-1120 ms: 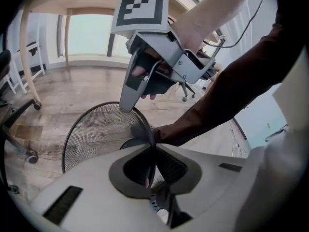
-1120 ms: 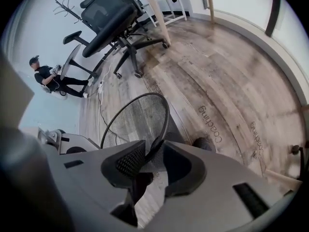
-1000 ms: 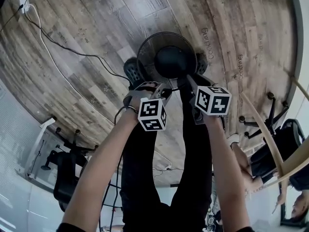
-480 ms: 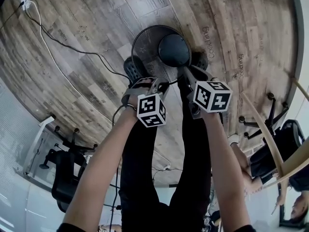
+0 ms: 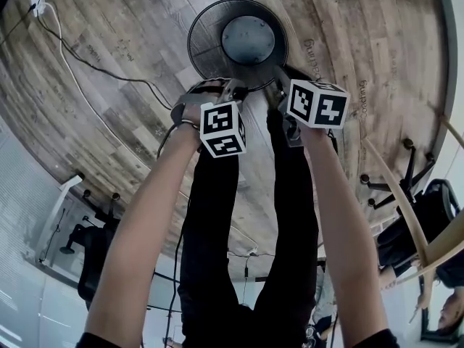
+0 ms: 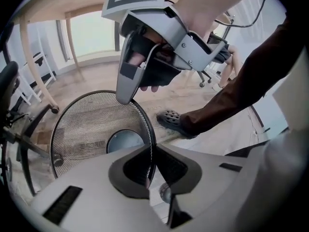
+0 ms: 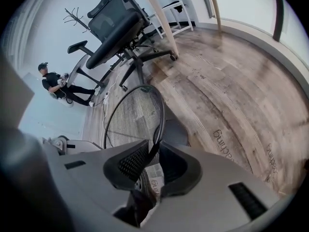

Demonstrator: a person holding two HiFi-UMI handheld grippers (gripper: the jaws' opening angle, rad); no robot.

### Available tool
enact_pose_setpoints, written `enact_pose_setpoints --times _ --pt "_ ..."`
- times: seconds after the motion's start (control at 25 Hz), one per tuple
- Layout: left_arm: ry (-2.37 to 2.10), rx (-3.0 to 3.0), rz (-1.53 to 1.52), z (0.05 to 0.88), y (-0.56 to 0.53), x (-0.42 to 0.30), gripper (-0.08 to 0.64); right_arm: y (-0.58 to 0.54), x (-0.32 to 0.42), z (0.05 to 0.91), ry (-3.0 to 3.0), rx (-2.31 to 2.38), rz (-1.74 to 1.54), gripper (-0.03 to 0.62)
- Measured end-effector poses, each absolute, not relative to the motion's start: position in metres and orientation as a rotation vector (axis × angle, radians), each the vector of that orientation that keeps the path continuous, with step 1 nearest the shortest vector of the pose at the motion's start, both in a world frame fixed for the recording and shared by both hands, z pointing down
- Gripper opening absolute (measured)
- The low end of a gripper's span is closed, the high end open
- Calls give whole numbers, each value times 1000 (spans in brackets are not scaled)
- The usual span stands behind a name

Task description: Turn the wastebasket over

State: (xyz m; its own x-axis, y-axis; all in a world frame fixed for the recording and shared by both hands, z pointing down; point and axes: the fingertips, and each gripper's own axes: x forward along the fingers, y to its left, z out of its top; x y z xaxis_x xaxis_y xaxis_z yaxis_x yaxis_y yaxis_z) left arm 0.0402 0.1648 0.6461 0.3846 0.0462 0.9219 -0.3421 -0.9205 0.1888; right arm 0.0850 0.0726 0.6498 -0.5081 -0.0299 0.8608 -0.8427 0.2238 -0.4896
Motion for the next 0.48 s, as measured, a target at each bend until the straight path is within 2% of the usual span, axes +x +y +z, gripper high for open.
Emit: enact_pose_setpoints --times 0.48 --pt "-230 2269 1675 667 146 12 46 60 70 666 -1694 699 1297 121"
